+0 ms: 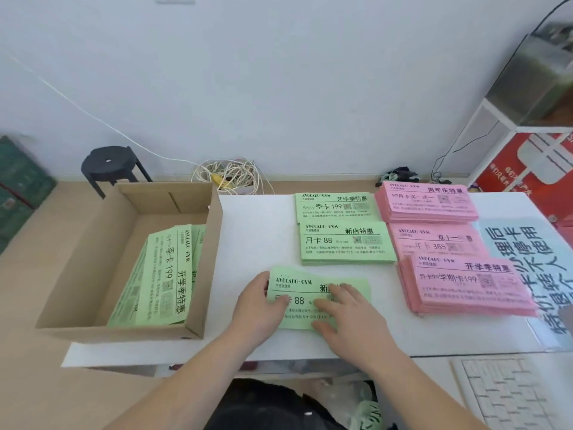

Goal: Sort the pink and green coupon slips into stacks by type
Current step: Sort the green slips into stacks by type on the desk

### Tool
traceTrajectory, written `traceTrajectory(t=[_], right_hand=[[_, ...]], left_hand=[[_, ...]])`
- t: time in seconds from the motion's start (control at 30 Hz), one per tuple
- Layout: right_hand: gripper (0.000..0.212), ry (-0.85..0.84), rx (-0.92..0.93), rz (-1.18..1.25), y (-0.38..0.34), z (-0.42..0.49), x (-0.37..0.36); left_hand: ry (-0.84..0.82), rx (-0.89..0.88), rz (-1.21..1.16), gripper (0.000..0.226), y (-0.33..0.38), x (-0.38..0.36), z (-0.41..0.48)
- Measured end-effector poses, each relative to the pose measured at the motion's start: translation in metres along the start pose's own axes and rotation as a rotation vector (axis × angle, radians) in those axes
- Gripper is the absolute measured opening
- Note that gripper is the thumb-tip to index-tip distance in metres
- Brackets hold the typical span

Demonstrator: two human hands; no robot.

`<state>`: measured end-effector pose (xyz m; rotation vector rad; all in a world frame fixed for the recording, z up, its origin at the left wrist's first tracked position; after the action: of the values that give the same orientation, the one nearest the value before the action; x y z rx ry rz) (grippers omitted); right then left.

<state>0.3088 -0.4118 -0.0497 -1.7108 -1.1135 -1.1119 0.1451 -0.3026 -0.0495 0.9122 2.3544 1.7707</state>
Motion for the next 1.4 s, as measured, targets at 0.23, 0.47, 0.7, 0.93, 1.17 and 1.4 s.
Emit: traceTrajectory(t=[0.23,0.47,0.7,0.93,1.17,1.4], right_hand=[[0.045,-0.062,-0.056,0.189,-0.001,-0.002,0.004],[0.052,-0.054,-0.106,0.238,-0.006,-0.004,0.01],[0.065,-0.029,-0.201,0.301,-0.004,0.007,-0.002],[0.069,-0.01,-0.214,0.279,-0.005,0.013,0.002],[0.065,-0.011,-0.226,0.379,0.0,0.015,0.005],[0.062,0.071,-0.236,0.285,-0.005,0.018,0.004]], left_hand=[[0.018,-0.036,0.27,0.078,-0.018,-0.011,-0.031],[-0.26,-0.268,0.215,0.068,-0.023,-0.046,-0.075],[0.097,0.05,-0.042,0.029,-0.022,-0.006,-0.054],[0.072,-0.067,-0.058,0.036,0.002,-0.015,-0.069],[-0.095,-0.196,-0.007,0.045,0.008,-0.031,-0.078],[0.184,0.132,-0.164,0.045,-0.016,-0.001,-0.045]])
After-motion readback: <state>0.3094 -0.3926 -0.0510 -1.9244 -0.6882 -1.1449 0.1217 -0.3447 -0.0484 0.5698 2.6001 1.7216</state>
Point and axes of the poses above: each hand's wrist, its own z-axis towards the middle knuckle, its own x-axis out of the back of the hand, y = z × x, the point moved 4 cm from there along z, towards the middle knuckle, and after that the axes turned 8 degrees about -z, right-handed, at the moved point
